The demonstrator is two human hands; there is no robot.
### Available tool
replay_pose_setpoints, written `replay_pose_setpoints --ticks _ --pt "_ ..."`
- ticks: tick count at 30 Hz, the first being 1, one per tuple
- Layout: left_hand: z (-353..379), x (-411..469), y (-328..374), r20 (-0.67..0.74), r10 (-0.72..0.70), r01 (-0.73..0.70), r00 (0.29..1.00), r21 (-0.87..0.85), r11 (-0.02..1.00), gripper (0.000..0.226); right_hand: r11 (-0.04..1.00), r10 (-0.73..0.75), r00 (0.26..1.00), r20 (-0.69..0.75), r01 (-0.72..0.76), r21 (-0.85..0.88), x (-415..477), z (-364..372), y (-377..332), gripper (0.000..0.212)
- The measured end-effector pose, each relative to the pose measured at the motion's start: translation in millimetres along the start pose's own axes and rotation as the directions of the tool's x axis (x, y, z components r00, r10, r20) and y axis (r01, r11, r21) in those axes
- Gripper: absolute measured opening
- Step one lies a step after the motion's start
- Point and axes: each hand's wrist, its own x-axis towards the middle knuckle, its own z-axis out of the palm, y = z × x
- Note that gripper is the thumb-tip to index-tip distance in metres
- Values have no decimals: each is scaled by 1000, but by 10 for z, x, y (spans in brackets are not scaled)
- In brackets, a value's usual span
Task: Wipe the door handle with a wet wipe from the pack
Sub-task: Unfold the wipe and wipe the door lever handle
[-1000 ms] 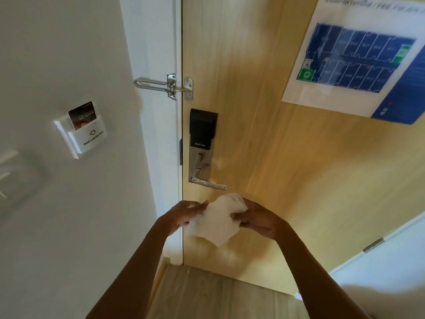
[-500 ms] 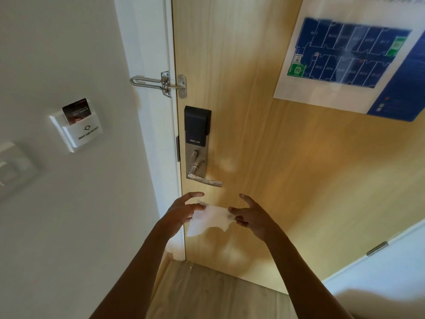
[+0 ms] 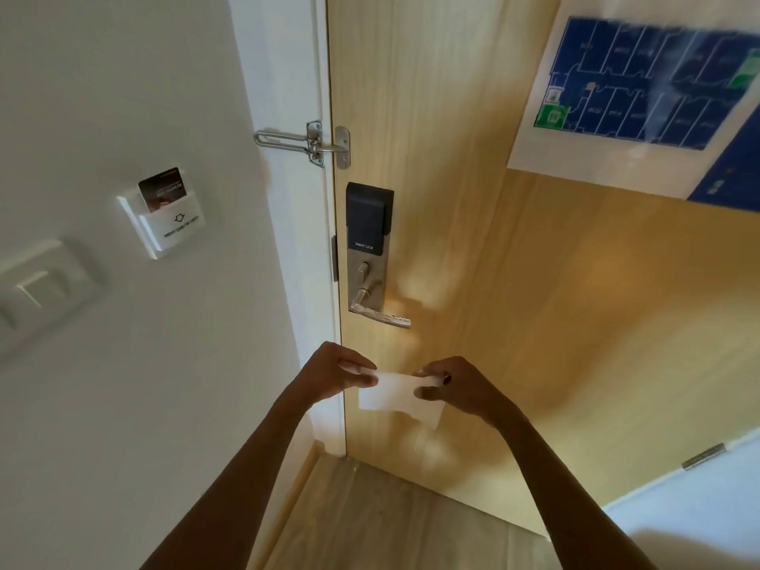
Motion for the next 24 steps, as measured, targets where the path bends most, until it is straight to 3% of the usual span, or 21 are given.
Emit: replay_pose_setpoints --ticks 3,8,9,11,13,15,20,24 --pt "-69 99 -70 1 24 -24 1000 87 996 22 980 -18 998 -63 5 -198 72 60 -2 22" --pt "-234 358 -130 34 59 -62 998 113 992 23 976 -16 979 -204 -29 -216 163 102 -77 29" --pt "-266 406 -147 49 56 -60 997 83 995 23 985 26 978 -208 -60 -162 182 108 -94 29" --pt "-332 501 -174 60 32 -33 998 10 999 21 988 126 971 -202 -104 115 220 128 -106 28" --pt "-391 579 -222 73 -17 24 997 -96 995 16 923 171 976 -132 -112 369 245 180 -104 29" --pt "-426 629 -289 116 -27 47 993 -169 985 13 900 175 976 -129 -106 424 280 234 -86 33" --pt "-444 696 -468 179 -91 142 980 -297 944 35 964 156 887 -435 -39 264 445 158 -157 17" --pt "-387 731 -506 217 -115 183 969 -327 927 34 999 -34 832 -554 19 -33 706 -27 -412 8"
